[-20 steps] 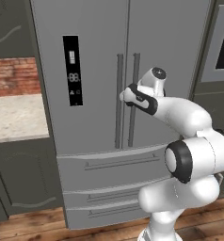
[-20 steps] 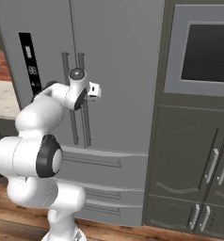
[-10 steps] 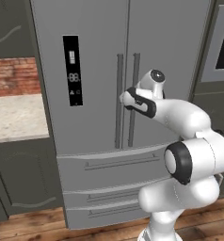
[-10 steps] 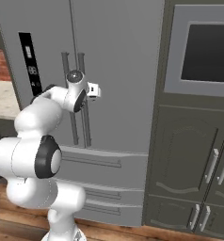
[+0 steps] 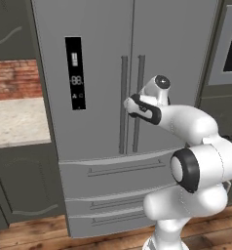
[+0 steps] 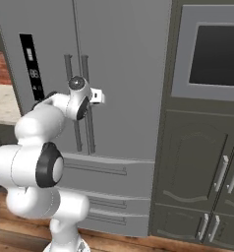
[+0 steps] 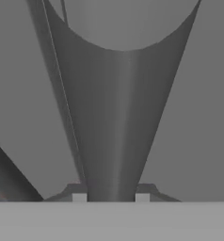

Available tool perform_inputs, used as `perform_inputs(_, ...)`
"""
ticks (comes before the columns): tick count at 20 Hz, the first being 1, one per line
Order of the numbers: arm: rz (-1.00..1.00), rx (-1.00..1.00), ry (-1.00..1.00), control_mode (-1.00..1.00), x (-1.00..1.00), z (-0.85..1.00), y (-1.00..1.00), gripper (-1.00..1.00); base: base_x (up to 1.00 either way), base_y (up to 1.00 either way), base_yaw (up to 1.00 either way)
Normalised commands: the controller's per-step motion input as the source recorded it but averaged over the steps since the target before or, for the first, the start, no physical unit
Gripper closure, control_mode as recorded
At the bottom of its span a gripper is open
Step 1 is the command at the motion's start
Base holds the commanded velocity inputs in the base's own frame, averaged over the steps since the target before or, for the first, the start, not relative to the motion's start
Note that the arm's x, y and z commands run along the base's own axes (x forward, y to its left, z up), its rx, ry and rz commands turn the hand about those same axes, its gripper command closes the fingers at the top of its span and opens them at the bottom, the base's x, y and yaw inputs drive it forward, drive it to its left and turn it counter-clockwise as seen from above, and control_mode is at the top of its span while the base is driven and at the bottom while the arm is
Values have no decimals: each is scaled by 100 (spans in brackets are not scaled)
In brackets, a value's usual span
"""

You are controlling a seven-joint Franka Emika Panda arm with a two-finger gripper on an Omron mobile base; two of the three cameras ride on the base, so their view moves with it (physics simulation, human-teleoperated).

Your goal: Take the lemon wedge from the fridge and place it on the plate with fish on the dining counter.

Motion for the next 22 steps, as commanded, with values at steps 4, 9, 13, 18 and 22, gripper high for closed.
perform_inputs(4, -6, 0, 0, -100, -80, 0, -1, 100, 0, 0, 0)
perform_inputs(9, -18, 0, -6, -100, -100, 0, -13, 100, 0, 0, 0)
perform_inputs(13, -18, 0, -17, -100, -100, 0, -51, 100, 0, 0, 0)
perform_inputs(18, -15, 1, -18, -100, -100, 0, -87, 100, 0, 0, 0)
perform_inputs(22, -24, 6, -16, -100, -100, 36, -61, 100, 0, 0, 0)
